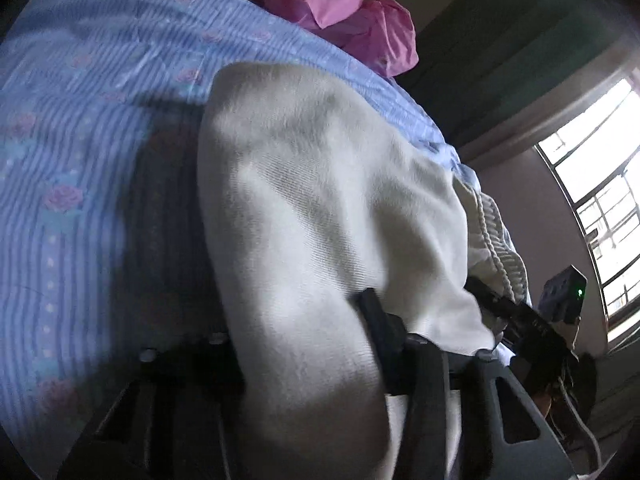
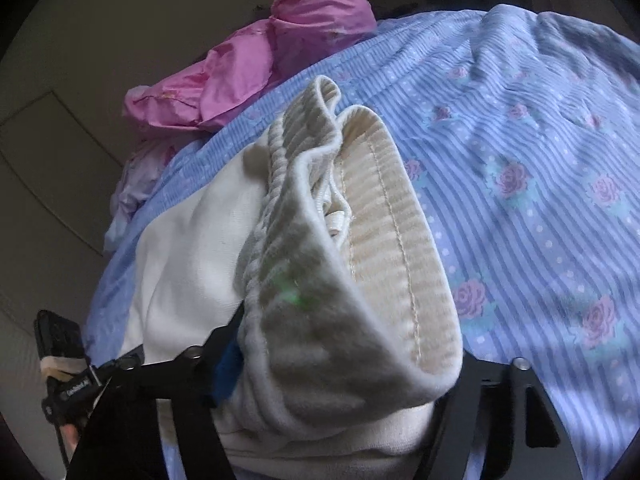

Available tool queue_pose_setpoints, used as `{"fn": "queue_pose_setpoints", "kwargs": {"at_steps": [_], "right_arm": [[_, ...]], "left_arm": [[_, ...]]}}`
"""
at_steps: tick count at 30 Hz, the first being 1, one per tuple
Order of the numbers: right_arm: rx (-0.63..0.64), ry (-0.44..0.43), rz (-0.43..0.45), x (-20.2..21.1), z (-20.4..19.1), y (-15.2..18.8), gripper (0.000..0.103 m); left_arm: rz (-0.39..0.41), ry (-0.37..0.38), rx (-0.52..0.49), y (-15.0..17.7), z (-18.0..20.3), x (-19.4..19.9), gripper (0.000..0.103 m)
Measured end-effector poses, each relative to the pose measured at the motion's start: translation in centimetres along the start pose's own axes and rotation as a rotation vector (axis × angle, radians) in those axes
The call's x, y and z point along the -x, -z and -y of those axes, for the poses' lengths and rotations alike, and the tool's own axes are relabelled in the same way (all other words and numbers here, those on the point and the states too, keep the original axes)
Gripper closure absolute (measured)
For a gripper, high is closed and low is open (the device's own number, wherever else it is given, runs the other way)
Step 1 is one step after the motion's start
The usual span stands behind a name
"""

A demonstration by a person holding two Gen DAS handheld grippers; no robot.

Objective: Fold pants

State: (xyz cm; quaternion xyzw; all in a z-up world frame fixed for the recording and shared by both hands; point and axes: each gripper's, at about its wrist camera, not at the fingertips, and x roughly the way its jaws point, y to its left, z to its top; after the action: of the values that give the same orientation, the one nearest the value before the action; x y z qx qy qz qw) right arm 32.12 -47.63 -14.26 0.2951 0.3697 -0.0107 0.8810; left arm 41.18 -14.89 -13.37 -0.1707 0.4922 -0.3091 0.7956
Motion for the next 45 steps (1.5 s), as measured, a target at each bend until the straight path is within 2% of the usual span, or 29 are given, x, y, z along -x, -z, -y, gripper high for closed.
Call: {"fn": "queue_pose_setpoints", "kwargs": {"at_steps": [1, 3, 5, 9, 14, 19, 24, 31, 36, 41, 45], "right_arm": [[0.015, 0.014, 0.003, 0.1, -0.5, -0.1, 0.043], [0.069, 0.058, 0.008, 0.6, -1.9, -0.2, 0.053], [0.089, 0.074, 0.012, 1.0, -2.9, -0.6, 0.056], [0.048, 0.060, 0.006, 2.0, -2.9, -1.4, 0.059], [0.142, 0.094, 0.056, 4.8, -5.5, -1.3, 0.061], [0.232, 0.092, 0.109, 8.2, -9.1, -0.9, 0.061], [0.324, 0.065, 0.151, 11.3, -14.1, 0.1, 0.061], [0.449, -0.007, 0.198, 14.2, -23.5, 2.1, 0.061], [0.527, -0.089, 0.232, 14.9, -31.8, 4.2, 0.061], [0.580, -0.199, 0.252, 13.5, -40.8, 7.4, 0.061], [0.629, -0.306, 0.225, 10.8, -48.7, 10.7, 0.061]], "left_arm": [[0.010, -0.005, 0.006, -0.2, 0.2, 0.5, 0.074], [0.032, -0.030, 0.003, -0.7, 1.2, 1.3, 0.077], [0.044, -0.067, -0.016, -1.1, 2.2, 1.7, 0.079], [0.087, -0.145, -0.101, -1.3, 4.8, 3.0, 0.081], [0.144, -0.139, -0.134, -1.5, 6.4, 6.4, 0.081], [0.195, -0.140, -0.156, -1.6, 6.7, 10.4, 0.081], [0.286, -0.151, -0.185, -0.1, 5.8, 16.6, 0.081], [0.438, -0.184, -0.196, 2.0, 2.5, 26.7, 0.081], [0.541, -0.251, -0.189, 2.9, -1.5, 35.4, 0.081], [0.624, -0.380, -0.188, 3.7, -6.7, 44.3, 0.081], [0.673, -0.492, -0.167, 4.2, -12.1, 51.0, 0.081]]}}
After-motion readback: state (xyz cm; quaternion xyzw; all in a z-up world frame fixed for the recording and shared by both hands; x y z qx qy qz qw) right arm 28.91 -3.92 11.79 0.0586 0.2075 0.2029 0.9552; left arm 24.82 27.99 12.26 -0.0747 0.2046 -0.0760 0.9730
